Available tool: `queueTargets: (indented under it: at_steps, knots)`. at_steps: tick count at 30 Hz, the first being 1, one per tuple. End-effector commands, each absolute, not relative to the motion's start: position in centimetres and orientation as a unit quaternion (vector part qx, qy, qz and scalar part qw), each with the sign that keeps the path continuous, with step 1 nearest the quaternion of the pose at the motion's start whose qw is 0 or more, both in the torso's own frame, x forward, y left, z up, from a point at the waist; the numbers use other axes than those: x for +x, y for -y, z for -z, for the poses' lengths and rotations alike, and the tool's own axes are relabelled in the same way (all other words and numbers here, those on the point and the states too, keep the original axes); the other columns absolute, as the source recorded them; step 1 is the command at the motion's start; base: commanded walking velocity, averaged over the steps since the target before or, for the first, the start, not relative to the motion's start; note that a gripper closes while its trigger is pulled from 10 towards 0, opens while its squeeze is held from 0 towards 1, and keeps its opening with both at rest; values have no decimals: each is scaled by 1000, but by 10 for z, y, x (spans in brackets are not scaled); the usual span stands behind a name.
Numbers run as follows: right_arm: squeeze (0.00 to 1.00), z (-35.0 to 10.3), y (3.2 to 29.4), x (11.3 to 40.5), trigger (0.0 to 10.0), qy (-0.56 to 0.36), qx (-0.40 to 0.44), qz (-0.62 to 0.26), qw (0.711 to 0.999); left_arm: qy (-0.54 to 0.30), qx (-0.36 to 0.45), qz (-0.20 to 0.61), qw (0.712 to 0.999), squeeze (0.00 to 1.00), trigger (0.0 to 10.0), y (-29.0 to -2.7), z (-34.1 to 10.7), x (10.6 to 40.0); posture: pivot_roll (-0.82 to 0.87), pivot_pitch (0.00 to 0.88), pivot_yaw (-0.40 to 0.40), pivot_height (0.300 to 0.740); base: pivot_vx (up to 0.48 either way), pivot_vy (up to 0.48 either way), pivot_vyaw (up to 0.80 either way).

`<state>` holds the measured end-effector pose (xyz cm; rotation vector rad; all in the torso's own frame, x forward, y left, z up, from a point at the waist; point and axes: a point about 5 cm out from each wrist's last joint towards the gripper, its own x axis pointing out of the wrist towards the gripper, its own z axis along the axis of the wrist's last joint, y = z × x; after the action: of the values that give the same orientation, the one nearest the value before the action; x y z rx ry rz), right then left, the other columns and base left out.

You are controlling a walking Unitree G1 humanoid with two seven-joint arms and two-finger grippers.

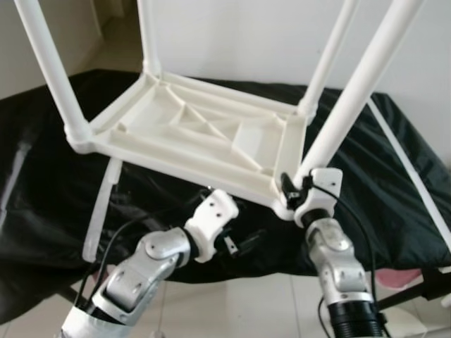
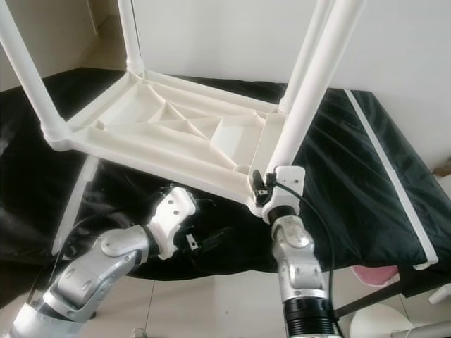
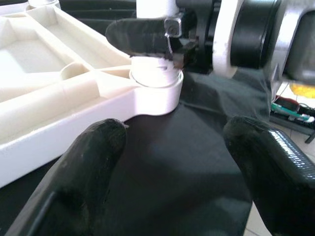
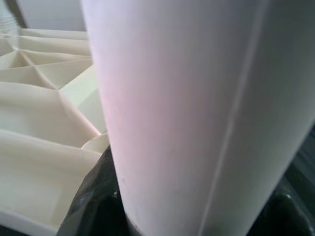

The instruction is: Building children table

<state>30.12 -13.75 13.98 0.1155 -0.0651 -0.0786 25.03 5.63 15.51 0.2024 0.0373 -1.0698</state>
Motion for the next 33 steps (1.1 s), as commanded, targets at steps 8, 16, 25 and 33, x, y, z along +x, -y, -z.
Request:
queueTargets:
  at_steps: [8, 16, 25, 33]
  knots:
    - [0, -126, 135, 289, 10000, -6, 79, 70, 994, -28, 86, 535, 840, 0, 10000, -54, -152, 247, 39, 91, -51, 740, 0, 0, 0]
    - [1000, -138, 142, 289, 10000, 35, 83, 29, 996, -26, 90, 532, 842, 0, 10000, -56, -154, 253, 28, 82, -48, 740, 0, 0, 0]
    - [1000, -147, 155, 291, 10000, 54, 66, -12, 996, -11, 98, 526, 845, 0, 10000, -55, -158, 259, 20, 66, -61, 740, 0, 0, 0]
    - [0, -148, 163, 296, 10000, 52, 37, -73, 995, -13, 117, 513, 850, 0, 10000, -66, -160, 270, 5, 76, -62, 740, 0, 0, 0]
